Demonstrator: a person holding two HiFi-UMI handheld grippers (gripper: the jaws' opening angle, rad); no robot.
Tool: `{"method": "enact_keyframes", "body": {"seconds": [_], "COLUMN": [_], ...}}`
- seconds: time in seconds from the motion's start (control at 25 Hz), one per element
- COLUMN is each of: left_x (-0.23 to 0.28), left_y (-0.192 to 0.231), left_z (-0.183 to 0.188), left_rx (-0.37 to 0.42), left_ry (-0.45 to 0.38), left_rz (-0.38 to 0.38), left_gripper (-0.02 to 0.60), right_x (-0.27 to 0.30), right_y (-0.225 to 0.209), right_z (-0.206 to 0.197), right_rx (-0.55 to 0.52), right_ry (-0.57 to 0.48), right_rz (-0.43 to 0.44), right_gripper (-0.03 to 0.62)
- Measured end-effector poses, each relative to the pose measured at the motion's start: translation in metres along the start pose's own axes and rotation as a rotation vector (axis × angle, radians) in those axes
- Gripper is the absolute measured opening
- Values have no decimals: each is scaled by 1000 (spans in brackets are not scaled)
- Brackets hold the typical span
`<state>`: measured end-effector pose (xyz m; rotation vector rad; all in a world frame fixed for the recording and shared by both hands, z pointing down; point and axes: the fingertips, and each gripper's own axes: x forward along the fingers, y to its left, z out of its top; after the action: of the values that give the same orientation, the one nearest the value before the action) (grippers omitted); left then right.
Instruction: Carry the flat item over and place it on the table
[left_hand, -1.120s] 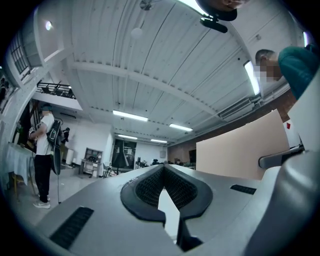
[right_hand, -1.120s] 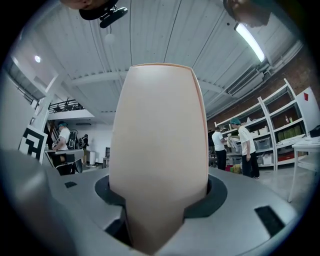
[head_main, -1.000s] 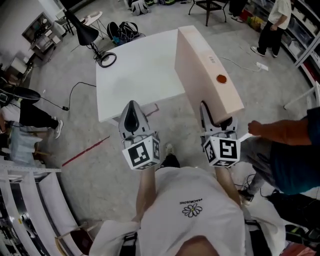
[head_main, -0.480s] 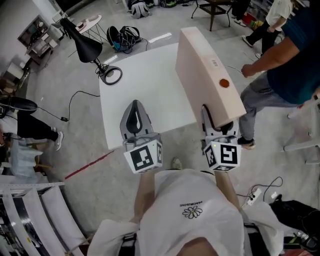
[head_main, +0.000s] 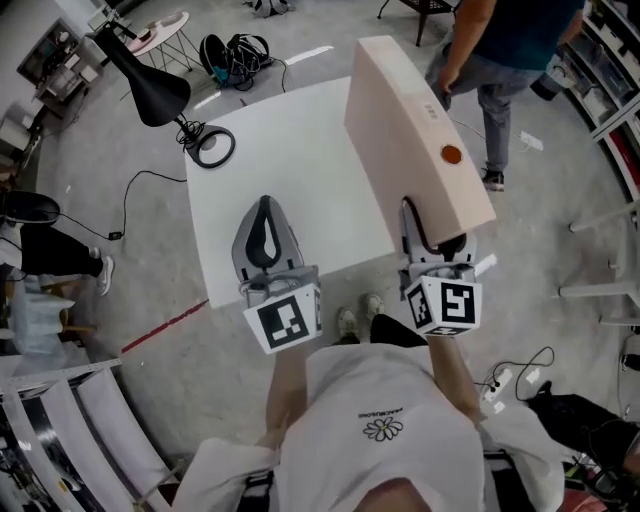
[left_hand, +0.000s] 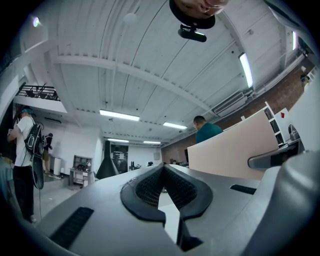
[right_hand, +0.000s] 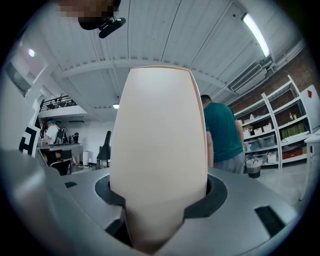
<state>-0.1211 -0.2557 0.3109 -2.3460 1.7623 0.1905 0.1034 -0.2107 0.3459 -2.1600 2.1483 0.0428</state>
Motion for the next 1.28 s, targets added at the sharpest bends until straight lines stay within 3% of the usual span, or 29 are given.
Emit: {"method": "enact_keyframes", "body": {"seconds": [0.32,0.88,1.12,1.2,1.28], "left_x": [19,30,28,27,26], "left_y": [-7,-7,-1,0,-1], "left_z": [-14,-25,-31,-33,-35], "left_rx": [-46,13,9,11,13], "left_ry": [14,43,56,58,61], "left_rz": [47,78,90,92,93], "left_gripper": [14,14,14,14,14], "right_x": [20,45,52,56,59], "right_y": [-7,-14,-5,1,7], "right_z": [-10,-16,-20,-23,-28], "right_rx": [52,57,-102,-228,-424], "right_ry": [16,24,46,64,77], "right_rz": [29,76,87,100,114], "right_gripper": [276,276,276,276,276]}}
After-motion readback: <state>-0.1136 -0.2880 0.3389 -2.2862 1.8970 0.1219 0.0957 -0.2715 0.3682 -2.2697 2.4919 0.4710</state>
